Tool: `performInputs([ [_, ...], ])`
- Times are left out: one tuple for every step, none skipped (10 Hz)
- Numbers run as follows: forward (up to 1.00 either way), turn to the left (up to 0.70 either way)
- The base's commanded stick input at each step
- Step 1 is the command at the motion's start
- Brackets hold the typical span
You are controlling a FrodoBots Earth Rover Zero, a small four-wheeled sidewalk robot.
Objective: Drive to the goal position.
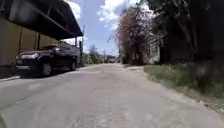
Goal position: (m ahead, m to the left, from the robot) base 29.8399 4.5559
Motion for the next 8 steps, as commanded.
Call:
performInputs([
  [1.0, -0.11],
  [1.0, -0.1],
  [1.0, -0.03],
  [1.0, 0.0],
  [1.0, 0.0],
  [1.0, 0.0],
  [1.0, 0.0],
  [1.0, 0.0],
])
